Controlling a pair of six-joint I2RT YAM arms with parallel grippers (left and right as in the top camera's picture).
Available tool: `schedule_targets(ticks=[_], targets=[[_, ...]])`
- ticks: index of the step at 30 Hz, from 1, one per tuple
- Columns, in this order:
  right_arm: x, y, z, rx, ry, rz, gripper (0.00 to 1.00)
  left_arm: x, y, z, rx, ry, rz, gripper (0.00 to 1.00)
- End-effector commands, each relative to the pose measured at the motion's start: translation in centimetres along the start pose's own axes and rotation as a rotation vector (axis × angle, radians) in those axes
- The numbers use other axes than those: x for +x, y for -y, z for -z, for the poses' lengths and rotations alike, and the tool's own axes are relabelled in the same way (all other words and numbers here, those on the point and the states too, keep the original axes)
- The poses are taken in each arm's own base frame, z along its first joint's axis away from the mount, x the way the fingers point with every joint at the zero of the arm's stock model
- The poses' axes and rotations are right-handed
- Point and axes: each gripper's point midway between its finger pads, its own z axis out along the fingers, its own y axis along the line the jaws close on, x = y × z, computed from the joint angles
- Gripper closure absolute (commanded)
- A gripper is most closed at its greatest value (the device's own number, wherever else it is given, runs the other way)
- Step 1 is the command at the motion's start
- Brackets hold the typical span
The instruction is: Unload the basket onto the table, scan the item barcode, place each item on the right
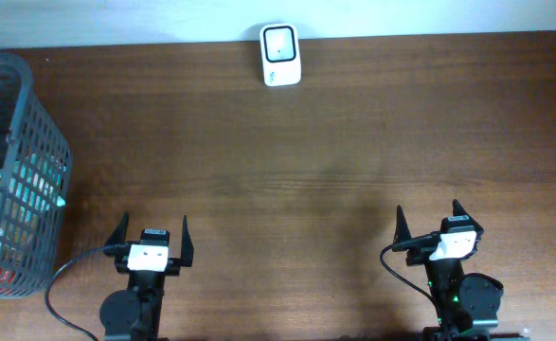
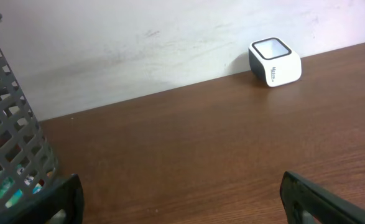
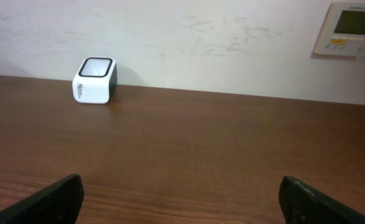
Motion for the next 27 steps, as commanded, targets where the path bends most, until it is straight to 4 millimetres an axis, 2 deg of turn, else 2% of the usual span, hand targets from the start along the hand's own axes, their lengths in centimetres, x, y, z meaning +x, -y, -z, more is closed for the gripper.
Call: schedule_targets(ticks=[1,11,27], targets=[[0.2,0.2,0.0,0.011,-0.001,-0.001,0.01,0.2,-0.1,0.0,-0.005,0.0,-0.012,0.01],[0.2,0.2,0.0,0.011,-0.001,-0.001,0.01,-0.2,-0.1,0.0,-0.008,0.013,-0.013,0.01],[0.2,0.2,0.0,0.011,-0.001,-0.001,0.01,-3.8,-0.7,-0.4,0.014,-0.009,-0.011,0.01]])
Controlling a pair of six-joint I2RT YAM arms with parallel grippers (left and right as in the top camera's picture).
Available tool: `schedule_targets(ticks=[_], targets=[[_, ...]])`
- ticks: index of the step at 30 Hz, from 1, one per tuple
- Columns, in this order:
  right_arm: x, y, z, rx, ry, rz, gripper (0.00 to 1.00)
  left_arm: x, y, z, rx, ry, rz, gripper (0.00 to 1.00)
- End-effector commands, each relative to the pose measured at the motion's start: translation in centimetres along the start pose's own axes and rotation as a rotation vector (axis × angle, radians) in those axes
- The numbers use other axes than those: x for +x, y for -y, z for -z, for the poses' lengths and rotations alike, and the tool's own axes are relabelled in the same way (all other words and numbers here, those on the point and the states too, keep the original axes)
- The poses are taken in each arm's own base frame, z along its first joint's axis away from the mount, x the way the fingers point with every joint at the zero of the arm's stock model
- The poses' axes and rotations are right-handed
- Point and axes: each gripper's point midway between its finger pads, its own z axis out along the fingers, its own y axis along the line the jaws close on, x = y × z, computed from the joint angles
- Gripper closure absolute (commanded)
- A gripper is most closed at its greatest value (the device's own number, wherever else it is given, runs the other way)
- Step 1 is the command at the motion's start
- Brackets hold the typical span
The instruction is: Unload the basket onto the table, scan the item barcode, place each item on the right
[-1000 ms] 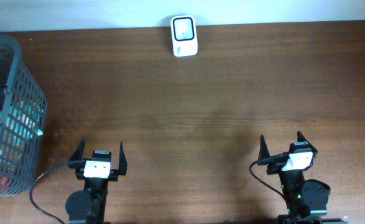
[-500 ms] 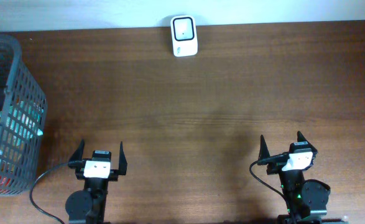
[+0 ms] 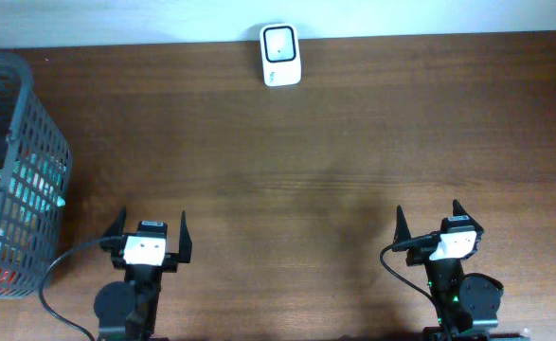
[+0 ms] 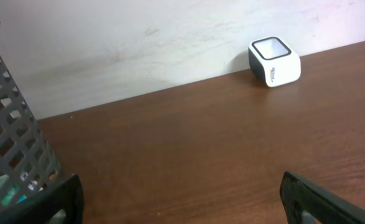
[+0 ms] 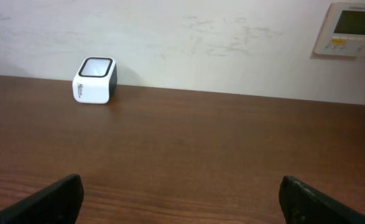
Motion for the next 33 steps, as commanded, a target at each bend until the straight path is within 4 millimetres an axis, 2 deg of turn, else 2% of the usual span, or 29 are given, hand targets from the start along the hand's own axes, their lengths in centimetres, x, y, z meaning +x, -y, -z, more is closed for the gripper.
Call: schedule_targets(ticks=[1,11,22,29,33], targets=[[0.2,0.2,0.0,0.011,-0.001,-0.001,0.01,-2.4,-0.4,0.1,0.004,0.028,-0.013,0.01],[0.2,0.2,0.0,0.011,-0.001,-0.001,0.01,-5.3,-1.0,-0.7,0.01,0.011,-0.012,0.01],[0.2,0.2,0.0,0.011,-0.001,-0.001,0.01,-8.1,-0.2,-3.4,0.116,-0.043,-0.006,0.01],[0.2,0.2,0.0,0.011,-0.001,-0.001,0.01,-8.2,0.9,-6.3,0.216,-0.174,0.017,0.01],[0.2,0.2,0.0,0.011,-0.001,-0.001,0.02,-9.6,1.4,-7.6,0.27,-0.198,0.032,0.01]])
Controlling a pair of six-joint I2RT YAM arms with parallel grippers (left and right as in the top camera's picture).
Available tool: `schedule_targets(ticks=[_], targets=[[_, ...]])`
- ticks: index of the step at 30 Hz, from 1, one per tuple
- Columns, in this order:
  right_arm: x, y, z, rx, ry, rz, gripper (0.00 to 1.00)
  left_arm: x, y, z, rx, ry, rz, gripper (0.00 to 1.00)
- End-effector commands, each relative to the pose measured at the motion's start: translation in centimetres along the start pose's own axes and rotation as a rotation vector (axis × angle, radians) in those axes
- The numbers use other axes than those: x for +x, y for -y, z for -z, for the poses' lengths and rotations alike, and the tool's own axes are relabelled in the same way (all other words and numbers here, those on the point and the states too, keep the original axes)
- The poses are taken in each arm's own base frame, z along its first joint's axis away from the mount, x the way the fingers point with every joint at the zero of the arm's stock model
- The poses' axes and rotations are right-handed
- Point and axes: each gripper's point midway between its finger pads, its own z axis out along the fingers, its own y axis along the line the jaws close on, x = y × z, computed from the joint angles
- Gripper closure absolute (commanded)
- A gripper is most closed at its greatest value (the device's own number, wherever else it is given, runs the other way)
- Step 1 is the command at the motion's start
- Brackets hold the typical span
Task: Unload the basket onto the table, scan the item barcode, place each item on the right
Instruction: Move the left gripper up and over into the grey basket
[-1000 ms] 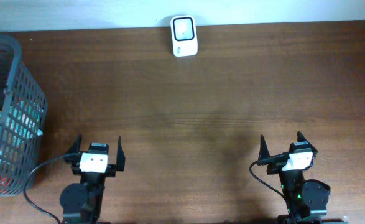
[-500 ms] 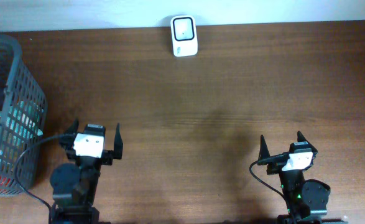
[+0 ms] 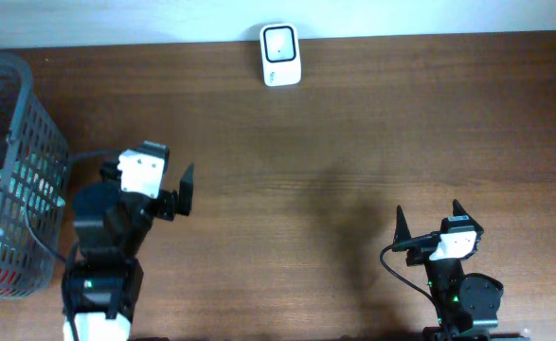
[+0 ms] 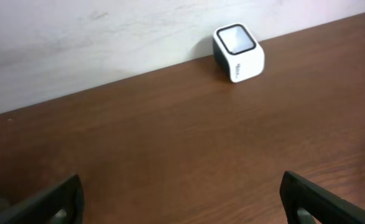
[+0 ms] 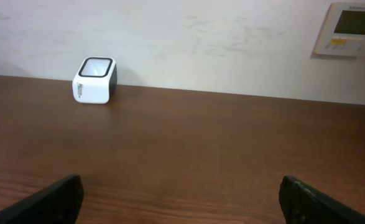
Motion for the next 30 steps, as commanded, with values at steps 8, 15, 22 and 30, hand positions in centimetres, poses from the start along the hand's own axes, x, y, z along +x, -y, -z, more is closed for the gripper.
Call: schedule_targets(ticks=[8,15,22,30], targets=[[0.2,0.2,0.0,0.011,-0.001,0.0,0.01,-6.2,-0.1,-1.5,0.113,-0.087,0.034,0.01],[0.2,0.2,0.0,0.011,-0.001,0.0,0.01,-7.5,0.1,-2.0,0.152,-0.1,0.041,0.01],[0.2,0.2,0.0,0.011,-0.001,0.0,0.01,-6.3,1.0,-1.7,0.2,-0.149,0.061,0.01],[0.2,0.2,0.0,0.011,-0.001,0.0,0.01,-6.2,1.0,-1.6,0.199,-0.152,0.061,0.01]])
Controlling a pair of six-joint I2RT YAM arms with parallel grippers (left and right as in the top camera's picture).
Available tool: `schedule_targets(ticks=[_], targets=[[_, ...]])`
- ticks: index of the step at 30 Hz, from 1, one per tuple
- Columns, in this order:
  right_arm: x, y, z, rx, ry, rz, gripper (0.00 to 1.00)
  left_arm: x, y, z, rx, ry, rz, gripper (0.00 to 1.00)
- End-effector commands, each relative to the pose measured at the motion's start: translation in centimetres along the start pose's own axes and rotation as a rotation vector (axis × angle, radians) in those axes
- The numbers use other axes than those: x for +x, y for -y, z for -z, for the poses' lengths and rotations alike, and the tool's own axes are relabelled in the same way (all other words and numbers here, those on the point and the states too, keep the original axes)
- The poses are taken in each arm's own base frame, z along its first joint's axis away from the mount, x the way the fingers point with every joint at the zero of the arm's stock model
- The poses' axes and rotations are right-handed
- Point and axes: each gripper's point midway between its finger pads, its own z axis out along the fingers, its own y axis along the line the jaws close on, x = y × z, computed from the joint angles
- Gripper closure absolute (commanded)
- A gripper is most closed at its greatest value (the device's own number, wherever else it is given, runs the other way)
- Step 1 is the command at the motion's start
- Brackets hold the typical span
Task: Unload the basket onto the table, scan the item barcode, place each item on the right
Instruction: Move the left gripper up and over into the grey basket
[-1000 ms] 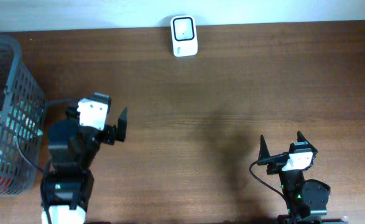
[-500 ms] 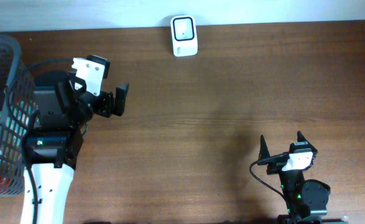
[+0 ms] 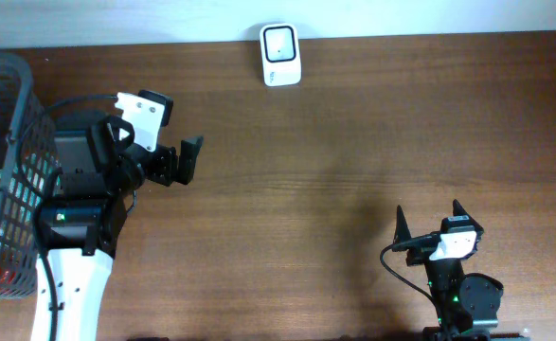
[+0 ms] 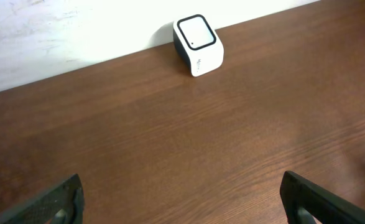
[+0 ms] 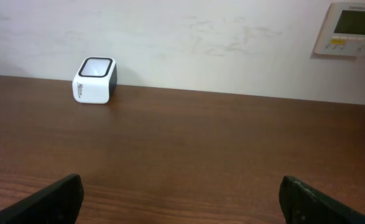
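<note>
The white barcode scanner stands at the table's far edge, its dark window facing up; it also shows in the left wrist view and the right wrist view. The items lie in the grey mesh basket at the left edge and are mostly hidden by its wall. My left gripper is raised just right of the basket, open and empty, well left of and nearer than the scanner. My right gripper rests at the front right, open and empty.
The brown wooden table runs from the basket to the right edge. A white wall lies behind the scanner, with a control panel mounted at the far right. The left arm's cable loops beside the basket's rim.
My left arm has moved farther back along the basket's side, toward the rear of the table. In its wrist view the scanner has shifted left and down. The right arm has not moved.
Both grippers stood open at the table's front edge. The left one then turned slightly toward the basket, later stood lifted beside the basket's right wall, and now sits higher and farther back. The right gripper stayed still and open throughout.
</note>
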Motion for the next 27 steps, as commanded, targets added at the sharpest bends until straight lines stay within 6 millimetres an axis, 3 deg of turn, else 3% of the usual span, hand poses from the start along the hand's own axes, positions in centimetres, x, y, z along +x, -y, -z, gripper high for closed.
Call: schedule_targets(ticks=[1,5,16,27], targets=[[0.2,0.2,0.0,0.011,-0.001,-0.001,0.01,-0.8,0.1,0.2,0.012,0.017,-0.002,0.01],[0.2,0.2,0.0,0.011,-0.001,-0.001,0.01,-1.4,-0.3,0.2,-0.007,0.042,0.02,0.01],[0.2,0.2,0.0,0.011,-0.001,-0.001,0.01,-6.4,-2.2,1.8,-0.099,0.139,0.069,0.01],[0.2,0.2,0.0,0.011,-0.001,-0.001,0.01,-11.3,-5.3,3.0,-0.223,0.05,0.103,0.01]])
